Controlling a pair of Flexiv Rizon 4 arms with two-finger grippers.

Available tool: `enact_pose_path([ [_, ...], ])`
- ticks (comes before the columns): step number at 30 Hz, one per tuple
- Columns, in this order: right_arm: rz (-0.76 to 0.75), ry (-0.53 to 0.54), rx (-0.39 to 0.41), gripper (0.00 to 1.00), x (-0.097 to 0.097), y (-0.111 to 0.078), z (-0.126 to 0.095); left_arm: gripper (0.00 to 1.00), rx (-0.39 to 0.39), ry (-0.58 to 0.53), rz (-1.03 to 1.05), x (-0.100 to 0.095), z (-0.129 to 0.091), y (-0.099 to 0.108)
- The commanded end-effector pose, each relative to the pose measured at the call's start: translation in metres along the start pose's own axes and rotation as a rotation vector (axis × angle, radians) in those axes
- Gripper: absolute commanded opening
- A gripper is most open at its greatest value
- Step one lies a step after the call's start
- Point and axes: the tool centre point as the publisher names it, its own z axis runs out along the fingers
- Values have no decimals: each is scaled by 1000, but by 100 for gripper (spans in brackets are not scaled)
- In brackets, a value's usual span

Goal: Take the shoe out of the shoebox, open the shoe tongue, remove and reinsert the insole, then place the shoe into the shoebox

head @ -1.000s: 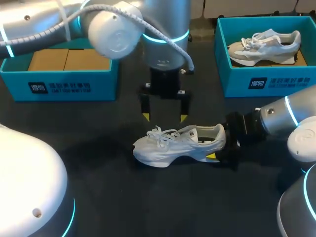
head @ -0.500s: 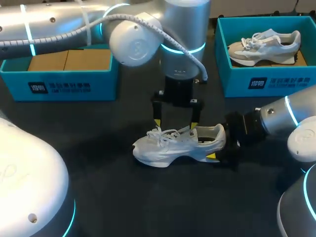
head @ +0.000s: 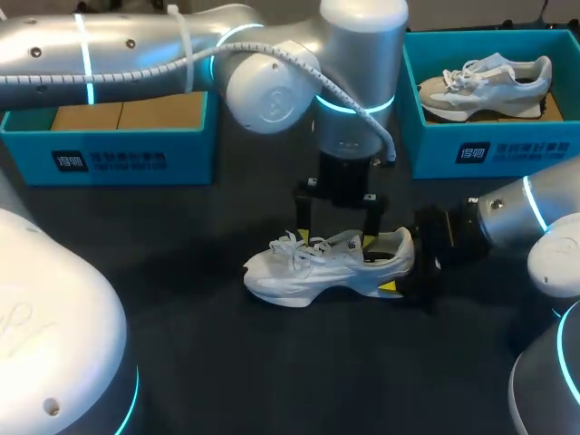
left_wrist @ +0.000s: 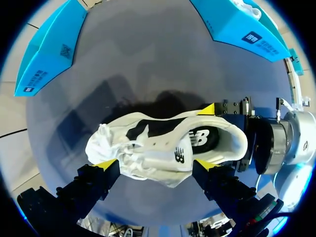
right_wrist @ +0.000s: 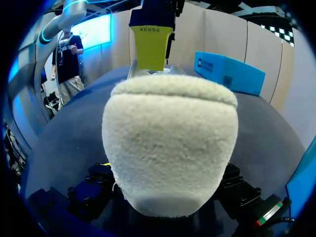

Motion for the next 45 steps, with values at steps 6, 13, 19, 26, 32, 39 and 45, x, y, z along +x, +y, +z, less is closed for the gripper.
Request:
enact_pose_path([
  [6,-1,-1,0,0,0,0,0,100,-6,-7,-8,13,12,-4],
  [13,-1,-1,0,0,0,0,0,100,-13,-32,-15,12,22,-5],
  [19,-1,-1,0,0,0,0,0,100,-12,-57,-25,8,30,-5],
  [26,-1,-1,0,0,0,0,0,100,2,-92,-50,-6,32,-4],
  [32,-1,-1,0,0,0,0,0,100,25,-119,-78,-19,27,-3],
  [39,-1,-1,0,0,0,0,0,82,22,-109,-88,-25,18,1],
  [45,-1,-1,0,0,0,0,0,25,-5,-77,-89,-27,11,2],
])
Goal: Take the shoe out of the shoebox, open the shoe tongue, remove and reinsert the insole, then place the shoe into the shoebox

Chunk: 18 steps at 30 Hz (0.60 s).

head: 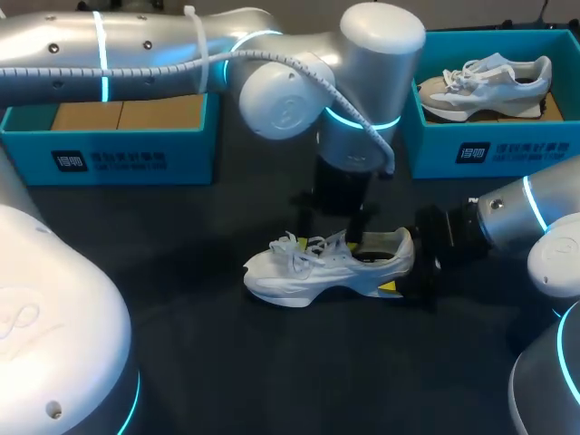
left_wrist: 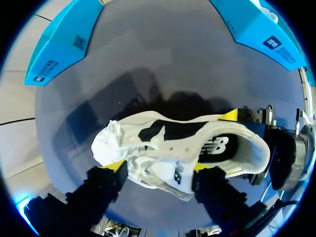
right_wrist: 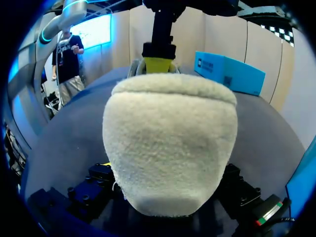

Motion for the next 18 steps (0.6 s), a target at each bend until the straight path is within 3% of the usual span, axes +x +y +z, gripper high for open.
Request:
enact_pose_path([
  [1,-1,-1,0,0,1,0,0,14,-15,31,6,-10,-5,0],
  [2,-1,-1,0,0,1,0,0,0,-25,45,11,-11,-7,1],
  [12,-1,-1,0,0,1,0,0,0,-84,115,12,-36,-15,7],
  [18,-1,-1,0,0,1,0,0,0,-70,138,40,-57,-23,16],
])
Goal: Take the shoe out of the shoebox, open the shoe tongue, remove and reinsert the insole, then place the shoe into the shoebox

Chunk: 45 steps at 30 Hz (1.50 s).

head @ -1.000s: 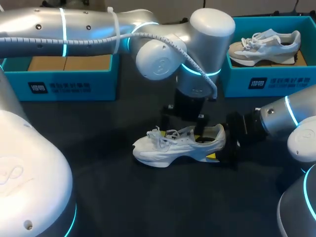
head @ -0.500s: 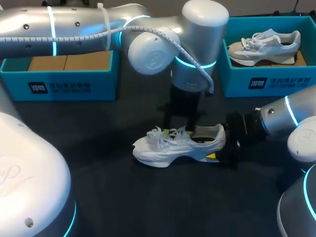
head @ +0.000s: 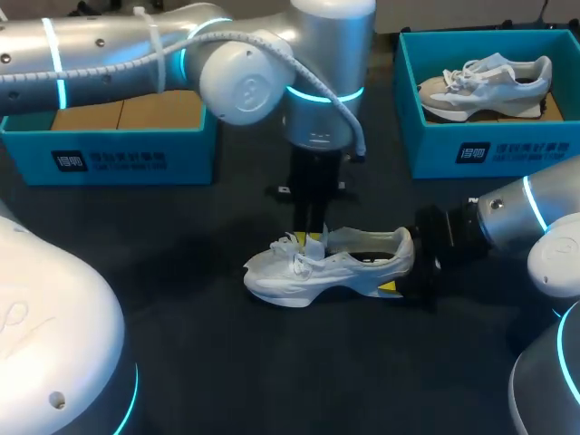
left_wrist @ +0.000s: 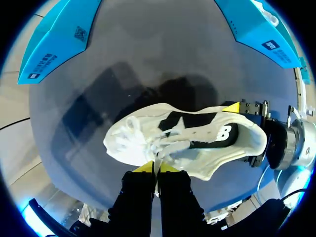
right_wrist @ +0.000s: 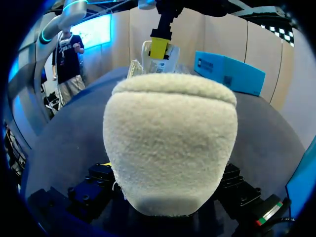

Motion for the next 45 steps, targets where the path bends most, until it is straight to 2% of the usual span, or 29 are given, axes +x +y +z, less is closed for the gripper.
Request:
enact_pose_path([
  [1,-1,-1,0,0,1,0,0,0,20,70,6,-25,-9,14],
  [7,-1,-1,0,0,1,0,0,0,28,71,11,-42,-7,21],
  [16,-1,-1,0,0,1,0,0,0,34,59,-15,-61,7,17],
  [26,-1,-1,0,0,1,0,0,0,46,52,-101,-83,41,9],
  [33,-1,-1,0,0,1,0,0,1,25,49,-131,-94,64,6],
  [38,-1,-1,0,0,1,0,0,19,13,48,-150,-97,76,4],
  [39,-1,-1,0,0,1,0,0,30,12,47,-152,-97,76,4],
  [40,-1,-1,0,0,1,0,0,46,12,48,-155,-98,76,4],
  [41,-1,-1,0,0,1,0,0,73,12,49,-156,-99,75,4],
  [42,-1,-1,0,0,1,0,0,89,11,50,-158,-100,74,3],
  [43,-1,-1,0,0,1,0,0,100,12,52,-159,-101,73,3],
  [45,-1,-1,0,0,1,0,0,100,11,62,-160,-103,69,4],
])
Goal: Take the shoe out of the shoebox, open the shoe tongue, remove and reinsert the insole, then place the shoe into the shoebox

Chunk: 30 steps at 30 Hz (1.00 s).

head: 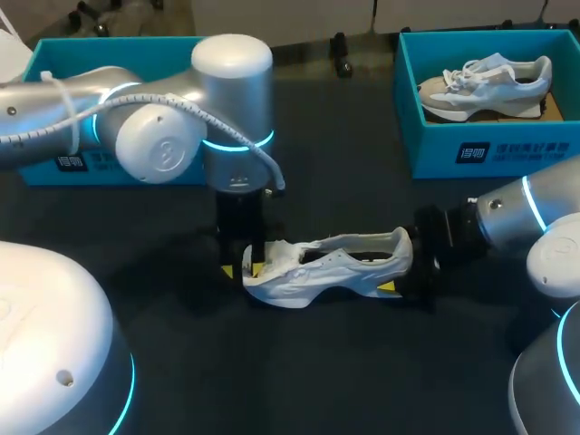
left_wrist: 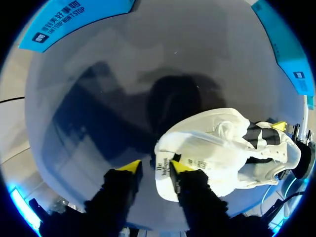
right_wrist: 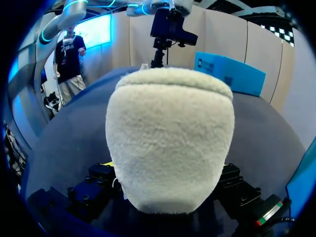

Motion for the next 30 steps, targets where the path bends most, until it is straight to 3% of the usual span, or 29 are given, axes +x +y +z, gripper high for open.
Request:
enact_pose_path([
  [1,-1,-1,0,0,0,-2,-1,100,0,23,1,-7,-7,1],
  [10,-1,-1,0,0,0,-2,-1,100,-8,61,78,-4,-39,9],
  [17,-1,-1,0,0,0,-2,-1,100,76,67,223,10,-82,12],
  [24,-1,-1,0,0,0,-2,-1,100,184,75,584,33,-121,8],
  [30,-1,-1,0,0,0,-2,-1,100,208,16,937,40,-156,1],
])
